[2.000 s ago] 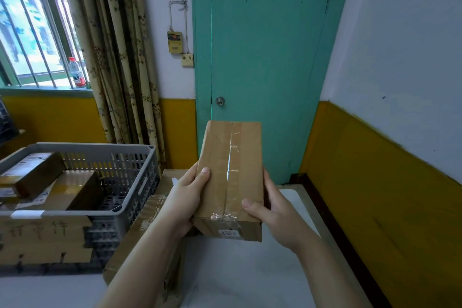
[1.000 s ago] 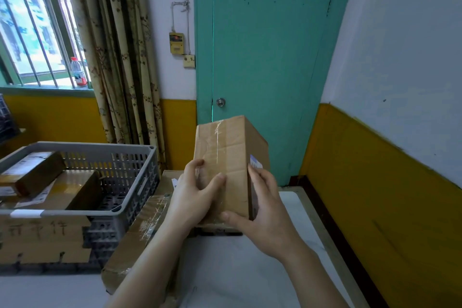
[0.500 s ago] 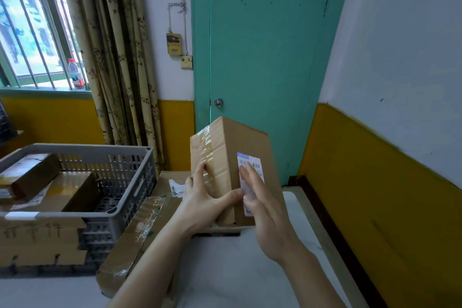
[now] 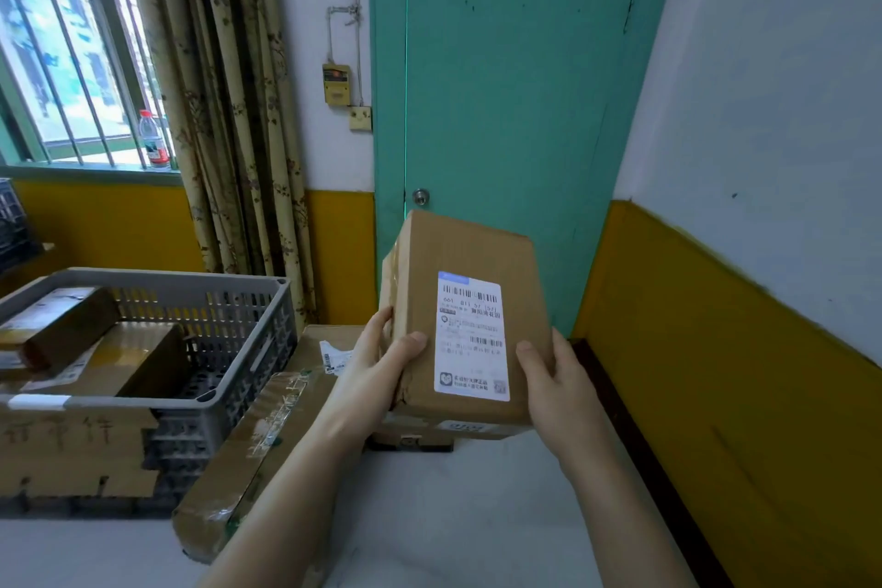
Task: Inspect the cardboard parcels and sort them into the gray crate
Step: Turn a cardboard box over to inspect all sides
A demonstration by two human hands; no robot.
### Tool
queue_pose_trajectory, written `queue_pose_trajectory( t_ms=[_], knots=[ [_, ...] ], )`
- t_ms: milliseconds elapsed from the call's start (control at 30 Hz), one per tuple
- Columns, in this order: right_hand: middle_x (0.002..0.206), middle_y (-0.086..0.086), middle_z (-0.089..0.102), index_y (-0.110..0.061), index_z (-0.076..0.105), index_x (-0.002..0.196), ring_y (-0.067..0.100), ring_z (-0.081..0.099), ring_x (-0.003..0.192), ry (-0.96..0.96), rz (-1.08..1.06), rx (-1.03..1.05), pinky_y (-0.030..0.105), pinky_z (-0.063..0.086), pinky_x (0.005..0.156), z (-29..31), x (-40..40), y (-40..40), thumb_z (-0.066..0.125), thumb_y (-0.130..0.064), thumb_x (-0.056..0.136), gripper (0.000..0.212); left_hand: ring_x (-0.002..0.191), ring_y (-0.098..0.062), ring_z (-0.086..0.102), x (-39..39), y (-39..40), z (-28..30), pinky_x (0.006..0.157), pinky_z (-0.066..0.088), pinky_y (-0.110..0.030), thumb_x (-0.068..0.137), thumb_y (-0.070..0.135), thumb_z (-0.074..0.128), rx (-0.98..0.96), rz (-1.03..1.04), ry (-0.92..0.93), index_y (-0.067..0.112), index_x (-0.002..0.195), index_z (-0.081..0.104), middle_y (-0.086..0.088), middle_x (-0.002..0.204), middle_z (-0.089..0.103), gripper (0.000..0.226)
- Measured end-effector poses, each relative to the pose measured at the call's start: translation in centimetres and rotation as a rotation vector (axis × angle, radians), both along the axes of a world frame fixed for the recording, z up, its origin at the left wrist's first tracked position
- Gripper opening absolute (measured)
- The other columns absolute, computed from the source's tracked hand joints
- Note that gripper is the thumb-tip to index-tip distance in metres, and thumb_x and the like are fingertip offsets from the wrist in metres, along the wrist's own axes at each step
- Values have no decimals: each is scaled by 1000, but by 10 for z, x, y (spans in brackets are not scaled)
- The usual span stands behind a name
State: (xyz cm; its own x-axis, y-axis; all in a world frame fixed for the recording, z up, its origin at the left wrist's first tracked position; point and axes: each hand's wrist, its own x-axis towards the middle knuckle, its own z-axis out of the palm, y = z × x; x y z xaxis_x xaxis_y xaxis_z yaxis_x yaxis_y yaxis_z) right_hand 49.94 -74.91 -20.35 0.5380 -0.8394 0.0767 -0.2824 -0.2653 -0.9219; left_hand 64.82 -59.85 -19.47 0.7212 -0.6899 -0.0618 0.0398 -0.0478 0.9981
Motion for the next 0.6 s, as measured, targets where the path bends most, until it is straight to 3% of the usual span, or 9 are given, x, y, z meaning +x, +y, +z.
queue_pose_trajectory(
  t_ms=[67, 133, 233, 333, 400, 467, 600],
  knots=[
    [117, -21, 62, -34, 47, 143, -13, 54, 92, -25, 19, -16, 8, 40, 66, -3, 0, -3, 45, -44, 106, 39, 99, -18, 77, -2, -1, 1, 90, 61, -43, 73, 66, 67, 25, 13, 15, 52, 156, 28, 11, 126, 67, 93],
    [101, -30, 59, -38, 51, 128, -18, 54, 81, -43, 17, -33, 4, 42, 55, -6, 1, -5, 47, -39, 106, 23, 106, -20, 75, -4, -1, -1, 101, 56, -49, 63, 71, 60, 48, 16, 44, 58, 154, 29, 9, 128, 70, 97],
    [102, -30, 62, -36, 55, 126, -14, 59, 90, -93, 37, -54, 4, 45, 63, -9, 3, -2, 49, -37, 105, 22, 103, -13, 76, -5, 1, -4, 100, 56, -44, 84, 65, 53, 85, 38, 24, 62, 148, 37, 13, 118, 76, 65],
    [111, -26, 66, -36, 56, 129, -1, 63, 103, -108, 63, -49, 25, 53, 84, -12, 11, 4, 51, -38, 105, 26, 96, -3, 75, -1, 10, -6, 89, 56, -33, 104, 54, 42, 116, 59, -48, 63, 137, 42, 21, 109, 77, 34],
    [102, -35, 64, -40, 56, 123, -10, 61, 97, -113, 76, -44, 24, 50, 84, -13, 20, 10, 53, -37, 104, 20, 98, -3, 74, 2, 20, -5, 91, 56, -33, 106, 54, 39, 133, 98, -96, 61, 138, 44, 20, 111, 77, 33],
    [96, -37, 63, -43, 55, 115, -13, 61, 94, -122, 85, -46, 22, 48, 82, -13, 31, 18, 54, -36, 103, 14, 109, -8, 71, 8, 32, -4, 102, 53, -39, 106, 54, 38, 134, 122, -111, 57, 146, 44, 14, 126, 71, 40],
    [111, -24, 68, -32, 60, 129, 6, 65, 108, -123, 87, -81, 34, 52, 94, -9, 48, 40, 54, -33, 103, 26, 123, -11, 62, 19, 52, -2, 113, 45, -43, 109, 48, 37, 142, 137, -136, 47, 151, 45, 12, 139, 64, 43]
  ],
)
